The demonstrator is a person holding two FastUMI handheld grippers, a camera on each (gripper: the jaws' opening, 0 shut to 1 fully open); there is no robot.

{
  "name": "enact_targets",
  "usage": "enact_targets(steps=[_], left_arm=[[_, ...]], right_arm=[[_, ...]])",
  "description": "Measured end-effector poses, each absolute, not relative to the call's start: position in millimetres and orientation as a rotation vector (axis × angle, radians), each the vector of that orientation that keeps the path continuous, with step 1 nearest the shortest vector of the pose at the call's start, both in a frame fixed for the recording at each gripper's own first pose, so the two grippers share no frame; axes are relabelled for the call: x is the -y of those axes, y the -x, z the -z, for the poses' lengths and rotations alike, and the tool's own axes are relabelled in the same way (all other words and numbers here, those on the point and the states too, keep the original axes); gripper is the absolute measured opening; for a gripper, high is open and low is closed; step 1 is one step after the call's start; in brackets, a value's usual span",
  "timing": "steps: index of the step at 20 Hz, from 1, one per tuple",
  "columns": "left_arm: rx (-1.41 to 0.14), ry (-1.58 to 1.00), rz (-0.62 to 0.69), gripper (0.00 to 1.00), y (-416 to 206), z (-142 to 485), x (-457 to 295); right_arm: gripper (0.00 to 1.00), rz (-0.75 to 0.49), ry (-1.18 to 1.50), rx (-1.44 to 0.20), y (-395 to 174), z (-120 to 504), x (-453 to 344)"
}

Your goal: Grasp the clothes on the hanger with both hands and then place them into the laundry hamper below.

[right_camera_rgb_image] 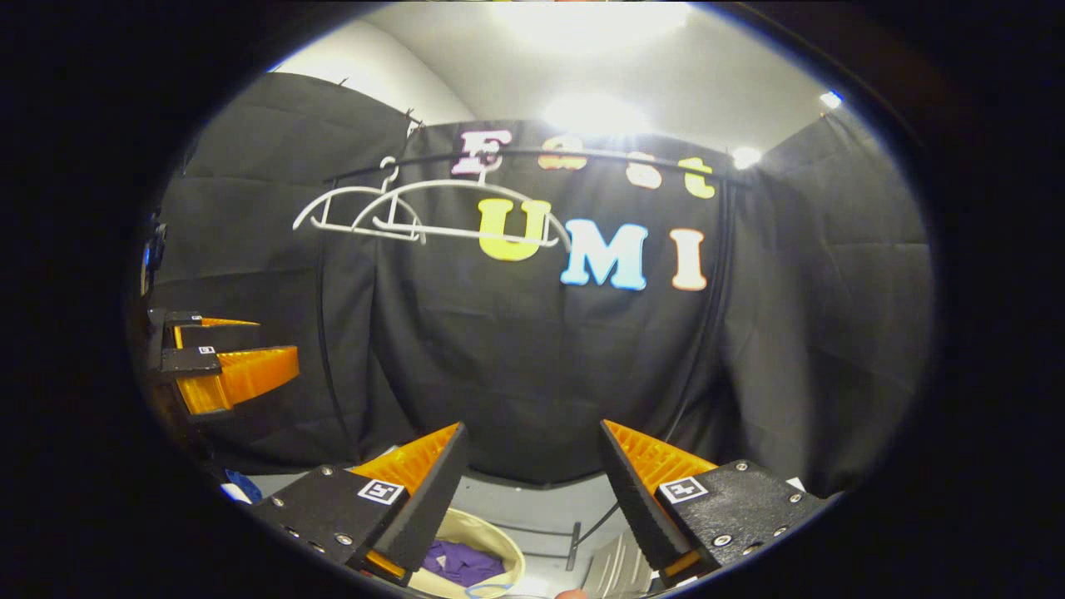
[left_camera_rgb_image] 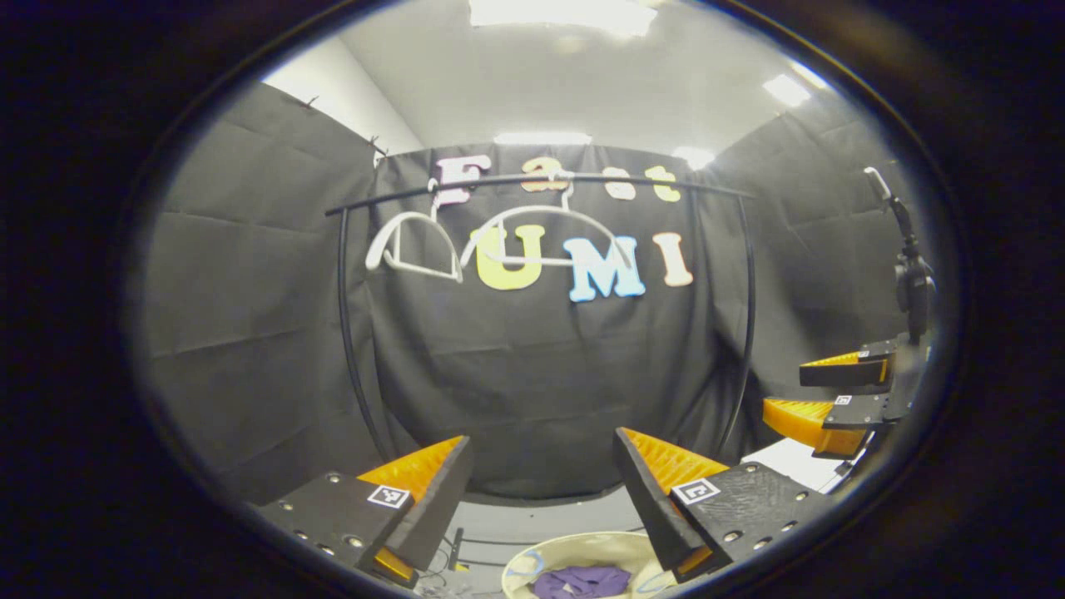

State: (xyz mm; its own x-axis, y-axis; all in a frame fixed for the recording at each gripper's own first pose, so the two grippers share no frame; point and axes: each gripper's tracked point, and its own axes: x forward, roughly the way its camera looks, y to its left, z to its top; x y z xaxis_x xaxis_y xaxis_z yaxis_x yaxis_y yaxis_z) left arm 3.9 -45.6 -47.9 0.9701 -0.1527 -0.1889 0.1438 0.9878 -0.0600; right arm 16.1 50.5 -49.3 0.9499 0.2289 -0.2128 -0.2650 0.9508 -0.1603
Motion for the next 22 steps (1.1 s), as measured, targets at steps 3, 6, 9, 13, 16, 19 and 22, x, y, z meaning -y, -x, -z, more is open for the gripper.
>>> enact_targets(steps=[3,6,9,13,16,19,22], left_arm=[[-0.139,0.044,0.115,1.0,6,-1,50],[-0.05,0.017,0.084,1.0,24,-39,58],[-0.007,0.005,0.089,1.0,57,-61,76],[0.031,0.012,0.041,1.0,81,-72,78],[0.047,0.049,-0.001,1.0,92,-72,72],[0.044,0.06,-0.022,1.0,100,-72,64],[0.041,0.034,-0.05,1.0,103,-73,51]], right_arm=[[0.96,-0.256,0.156,-0.112,-5,4,-25],[0.96,-0.241,0.101,-0.067,3,-29,4],[0.96,-0.208,0.069,-0.024,15,-56,34],[0.95,-0.159,0.012,0.025,28,-79,64],[0.95,-0.139,-0.029,0.044,37,-81,73],[0.95,-0.121,-0.019,0.044,43,-80,76],[0.95,-0.117,-0.016,0.048,48,-84,70]])
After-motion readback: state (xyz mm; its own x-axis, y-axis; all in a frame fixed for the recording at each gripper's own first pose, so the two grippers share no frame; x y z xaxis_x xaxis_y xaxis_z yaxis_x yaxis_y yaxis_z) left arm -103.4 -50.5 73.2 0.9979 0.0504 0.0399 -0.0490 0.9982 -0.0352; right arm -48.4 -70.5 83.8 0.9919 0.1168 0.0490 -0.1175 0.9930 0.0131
